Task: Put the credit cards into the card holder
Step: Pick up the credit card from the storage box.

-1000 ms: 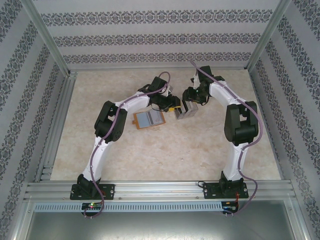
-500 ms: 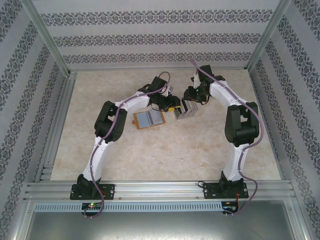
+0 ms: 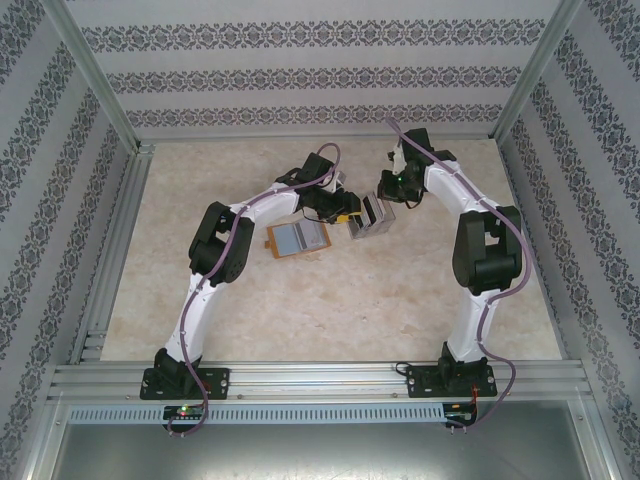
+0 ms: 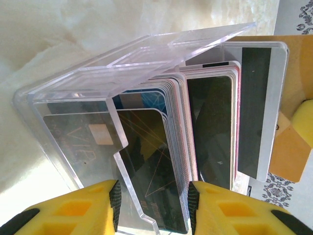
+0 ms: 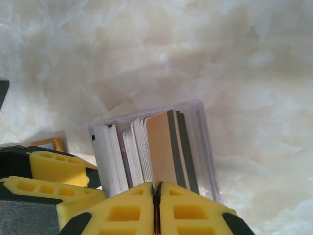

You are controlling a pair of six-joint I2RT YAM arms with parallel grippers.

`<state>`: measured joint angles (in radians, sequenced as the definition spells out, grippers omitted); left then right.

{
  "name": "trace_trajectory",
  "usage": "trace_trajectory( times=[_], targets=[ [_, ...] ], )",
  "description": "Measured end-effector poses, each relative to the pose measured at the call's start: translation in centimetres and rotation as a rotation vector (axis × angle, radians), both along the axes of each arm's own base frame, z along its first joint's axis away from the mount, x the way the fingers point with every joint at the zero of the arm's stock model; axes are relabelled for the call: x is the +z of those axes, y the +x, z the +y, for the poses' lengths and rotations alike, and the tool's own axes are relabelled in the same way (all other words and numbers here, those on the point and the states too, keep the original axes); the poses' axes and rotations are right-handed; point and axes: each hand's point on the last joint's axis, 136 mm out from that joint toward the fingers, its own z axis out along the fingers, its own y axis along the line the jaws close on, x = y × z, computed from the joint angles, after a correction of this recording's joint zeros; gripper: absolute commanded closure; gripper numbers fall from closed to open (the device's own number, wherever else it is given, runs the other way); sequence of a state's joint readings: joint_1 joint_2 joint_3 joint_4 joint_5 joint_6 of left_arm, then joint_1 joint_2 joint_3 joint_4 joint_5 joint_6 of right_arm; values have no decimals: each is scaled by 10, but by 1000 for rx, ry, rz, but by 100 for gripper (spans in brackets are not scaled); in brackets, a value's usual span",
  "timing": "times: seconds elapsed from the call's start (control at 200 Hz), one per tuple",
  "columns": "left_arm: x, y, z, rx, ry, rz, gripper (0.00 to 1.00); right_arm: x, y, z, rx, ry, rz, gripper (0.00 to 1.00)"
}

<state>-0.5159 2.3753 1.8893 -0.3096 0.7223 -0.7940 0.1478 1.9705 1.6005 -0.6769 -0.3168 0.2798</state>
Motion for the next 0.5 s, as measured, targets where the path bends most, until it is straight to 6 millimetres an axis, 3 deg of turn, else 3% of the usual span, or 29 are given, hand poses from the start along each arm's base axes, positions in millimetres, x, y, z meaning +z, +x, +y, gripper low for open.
trace_trajectory(
  times=[0.26, 0.5],
  targets=[
    [0, 1, 1, 5, 5, -2, 57, 3, -1, -4, -10, -5, -4, 97],
    [-1, 2, 2, 13, 7, -17, 57, 21, -4, -7, -15, -7, -41, 98]
  ],
)
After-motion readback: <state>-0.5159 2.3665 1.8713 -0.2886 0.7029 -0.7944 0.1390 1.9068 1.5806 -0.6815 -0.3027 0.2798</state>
